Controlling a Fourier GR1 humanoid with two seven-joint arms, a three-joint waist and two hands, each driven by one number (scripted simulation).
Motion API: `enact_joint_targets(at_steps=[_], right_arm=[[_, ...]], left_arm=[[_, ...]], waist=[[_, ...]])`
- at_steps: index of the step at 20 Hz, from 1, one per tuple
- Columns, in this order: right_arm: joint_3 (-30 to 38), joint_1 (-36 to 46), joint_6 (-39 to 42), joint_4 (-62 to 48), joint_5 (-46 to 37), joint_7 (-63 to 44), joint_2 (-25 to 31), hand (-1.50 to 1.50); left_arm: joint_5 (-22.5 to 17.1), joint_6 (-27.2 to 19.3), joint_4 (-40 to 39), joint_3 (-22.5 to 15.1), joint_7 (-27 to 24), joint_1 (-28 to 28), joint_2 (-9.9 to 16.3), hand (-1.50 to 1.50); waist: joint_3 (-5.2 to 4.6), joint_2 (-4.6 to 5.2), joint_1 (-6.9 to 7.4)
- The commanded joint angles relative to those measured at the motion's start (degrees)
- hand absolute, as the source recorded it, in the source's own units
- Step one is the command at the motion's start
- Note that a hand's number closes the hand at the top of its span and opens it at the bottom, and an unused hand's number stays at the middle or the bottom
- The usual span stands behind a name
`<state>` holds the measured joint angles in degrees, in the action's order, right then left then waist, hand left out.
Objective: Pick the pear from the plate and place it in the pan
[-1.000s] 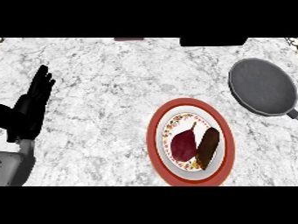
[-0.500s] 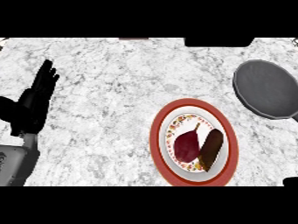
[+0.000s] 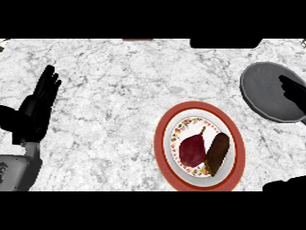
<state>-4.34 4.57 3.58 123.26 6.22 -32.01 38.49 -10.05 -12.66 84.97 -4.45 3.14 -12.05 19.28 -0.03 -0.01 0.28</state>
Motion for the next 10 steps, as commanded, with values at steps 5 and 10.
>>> enact_joint_targets(at_steps=[5, 10], right_arm=[[-5.9, 3.4, 1.6, -1.0, -6.4, -10.4, -6.2, -1.50], [-8.7, 4.3, 0.9, -2.6, -12.7, -12.8, -11.0, -1.50]], left_arm=[[0.7, 2.8, -0.2, 3.4, 0.9, -0.7, 0.5, 0.00], [1.8, 4.4, -2.7, 3.3, -4.7, 2.4, -2.3, 0.00]], waist=[[0.02, 0.00, -0.16], [0.01, -0.01, -0.15]])
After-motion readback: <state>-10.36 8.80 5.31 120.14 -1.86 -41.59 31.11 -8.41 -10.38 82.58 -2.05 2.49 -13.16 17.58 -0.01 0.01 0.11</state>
